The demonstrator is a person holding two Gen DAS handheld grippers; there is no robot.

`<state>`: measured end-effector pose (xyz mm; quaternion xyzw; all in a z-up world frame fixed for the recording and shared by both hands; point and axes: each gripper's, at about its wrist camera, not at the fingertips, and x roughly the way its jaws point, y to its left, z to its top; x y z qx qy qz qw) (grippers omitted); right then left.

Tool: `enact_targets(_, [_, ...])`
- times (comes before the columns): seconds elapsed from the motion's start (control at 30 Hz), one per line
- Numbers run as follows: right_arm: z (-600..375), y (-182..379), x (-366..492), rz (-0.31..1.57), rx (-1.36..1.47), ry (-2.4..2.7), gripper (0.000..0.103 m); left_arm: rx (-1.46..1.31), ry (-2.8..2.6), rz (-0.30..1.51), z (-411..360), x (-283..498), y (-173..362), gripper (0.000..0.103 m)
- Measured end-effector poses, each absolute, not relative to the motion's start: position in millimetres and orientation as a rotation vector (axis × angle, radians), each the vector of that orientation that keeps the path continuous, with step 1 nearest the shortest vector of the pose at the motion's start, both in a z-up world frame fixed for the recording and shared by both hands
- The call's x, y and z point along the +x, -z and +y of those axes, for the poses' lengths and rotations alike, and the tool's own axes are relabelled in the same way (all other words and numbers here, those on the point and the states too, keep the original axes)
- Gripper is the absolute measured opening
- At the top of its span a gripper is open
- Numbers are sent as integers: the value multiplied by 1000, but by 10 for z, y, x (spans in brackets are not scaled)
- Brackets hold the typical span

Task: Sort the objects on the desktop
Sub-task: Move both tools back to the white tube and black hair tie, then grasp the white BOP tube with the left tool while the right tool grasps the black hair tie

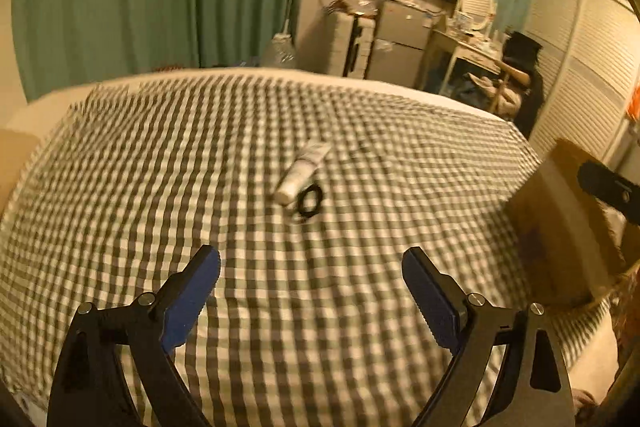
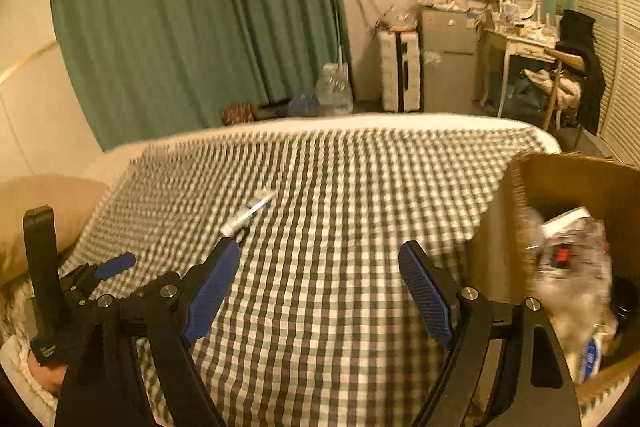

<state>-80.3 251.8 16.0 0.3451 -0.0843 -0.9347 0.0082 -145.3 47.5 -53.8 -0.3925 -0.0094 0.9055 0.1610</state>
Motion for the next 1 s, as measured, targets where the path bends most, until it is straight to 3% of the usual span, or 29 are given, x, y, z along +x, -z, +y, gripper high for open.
enact_targets(0.37, [2554, 386, -1543, -314, 1156, 2884, 82, -1173, -2542, -133, 644, -2547, 1075, 94])
enact_targets(0.43, [2560, 516, -1624, -336, 1174, 2873, 82, -1181, -2501, -98, 756, -2741, 1140, 80])
enact_targets(0.5, [2542, 646, -1708, -340, 1203, 2844, 82, -1226, -2460, -45, 858, -2937, 1256, 50])
enact_targets(0.6, [2484, 785, -1797, -297, 1239, 2820, 82, -1235, -2448, 4, 897, -3119, 1414, 28])
enact_targets(0.87, [2010, 1047, -2128, -210, 1260, 2687, 80, -1182, -2535, -194, 338, -2892, 1287, 25])
enact_targets(1.0, [1580, 1191, -2410, -110, 1297, 2608, 80, -1220, -2592, -207, -39, -2561, 1428, 25])
